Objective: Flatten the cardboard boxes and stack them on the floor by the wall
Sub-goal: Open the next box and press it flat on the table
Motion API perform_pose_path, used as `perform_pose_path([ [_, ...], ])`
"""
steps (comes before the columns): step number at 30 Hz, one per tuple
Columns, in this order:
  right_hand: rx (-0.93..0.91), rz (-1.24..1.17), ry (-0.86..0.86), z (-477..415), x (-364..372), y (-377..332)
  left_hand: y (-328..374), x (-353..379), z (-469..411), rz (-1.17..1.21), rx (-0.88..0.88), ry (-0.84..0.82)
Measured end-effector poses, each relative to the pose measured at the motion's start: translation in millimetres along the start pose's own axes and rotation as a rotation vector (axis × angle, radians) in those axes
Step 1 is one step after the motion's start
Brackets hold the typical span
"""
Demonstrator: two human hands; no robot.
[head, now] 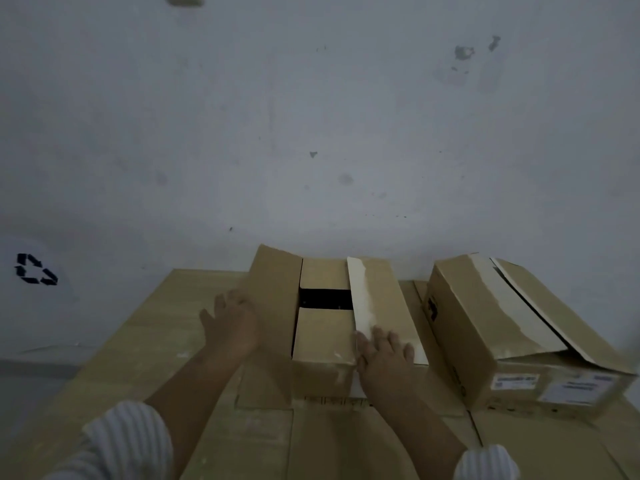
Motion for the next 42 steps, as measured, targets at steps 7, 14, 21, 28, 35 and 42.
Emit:
perform_pose_path([
  [7, -0.030, 0.081, -0.064, 2, 4, -8, 65, 64, 24, 0.590, 0.133, -0.210],
  [14, -0.018, -0.414, 0.344, -10, -114, 33, 49, 56, 20, 0.358, 0.095, -0.062],
  [21, 0.327, -0.028, 0.129, -3, -78, 129, 45, 61, 12, 0.292, 0.085, -0.110],
  [28, 0.322, -0.524, -0.103, -14, -9, 91, 55, 68, 16, 0.617, 0.079, -0.097],
  [35, 0.420, -0.580, -0.139, -28, -6, 92, 55, 71, 16, 0.687, 0.055, -0.156],
  [42, 0.245, -0.179, -0.199, -65, -24, 65, 41, 63, 23, 0.610, 0.136, -0.091],
])
Point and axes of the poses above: each hand's wrist, its own z-axis away from the middle knuckle, its own x-axis out of the palm, y = z × x, the point moved 8 cm from there along -z, towards the middle knuckle, and after that the axes turned 3 degrees about -z, right-handed, at the moved point
